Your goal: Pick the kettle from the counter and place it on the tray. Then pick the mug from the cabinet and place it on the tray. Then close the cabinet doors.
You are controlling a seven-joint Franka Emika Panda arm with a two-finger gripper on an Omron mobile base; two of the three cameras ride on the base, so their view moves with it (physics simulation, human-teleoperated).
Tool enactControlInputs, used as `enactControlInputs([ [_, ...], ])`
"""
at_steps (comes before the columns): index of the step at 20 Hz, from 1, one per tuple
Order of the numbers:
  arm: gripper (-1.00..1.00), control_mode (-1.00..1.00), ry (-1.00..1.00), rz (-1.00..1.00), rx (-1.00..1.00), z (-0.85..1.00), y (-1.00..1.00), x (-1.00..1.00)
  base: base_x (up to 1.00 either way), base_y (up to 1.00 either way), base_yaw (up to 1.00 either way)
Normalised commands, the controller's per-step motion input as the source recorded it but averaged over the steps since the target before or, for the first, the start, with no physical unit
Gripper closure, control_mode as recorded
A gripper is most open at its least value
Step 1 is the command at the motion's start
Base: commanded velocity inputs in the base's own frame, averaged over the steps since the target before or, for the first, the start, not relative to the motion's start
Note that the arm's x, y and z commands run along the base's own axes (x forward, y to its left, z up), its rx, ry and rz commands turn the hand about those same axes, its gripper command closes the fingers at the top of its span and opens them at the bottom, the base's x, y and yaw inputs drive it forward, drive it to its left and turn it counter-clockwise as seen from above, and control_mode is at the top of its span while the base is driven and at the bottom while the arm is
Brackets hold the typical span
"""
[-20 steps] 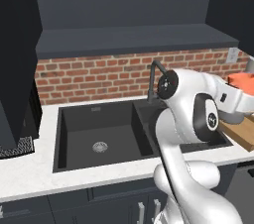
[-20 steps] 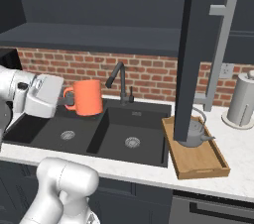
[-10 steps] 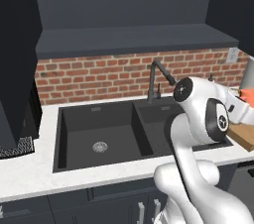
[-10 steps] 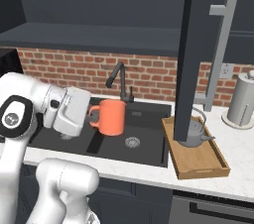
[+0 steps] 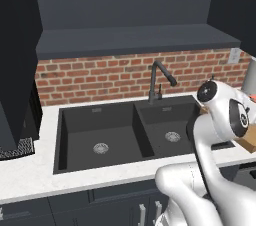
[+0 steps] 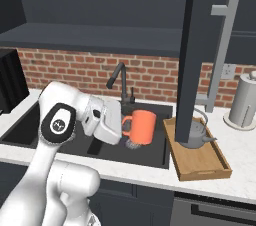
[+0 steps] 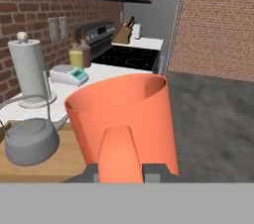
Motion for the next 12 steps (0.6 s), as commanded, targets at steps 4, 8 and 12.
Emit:
enactControlInputs([
  [4,1.00,-1.00,-0.22,0.16,0.00,-0.66,-0.68,0.03,0.00,0.00,0.00],
  [8,1.00,-1.00,-0.01,0.15,0.05,-0.62,-0.70,0.22,0.00,0.00,0.00],
  [12,1.00,-1.00,-0.14,0.18,0.06,-0.63,-0.46,0.09,0.00,0.00,0.00],
])
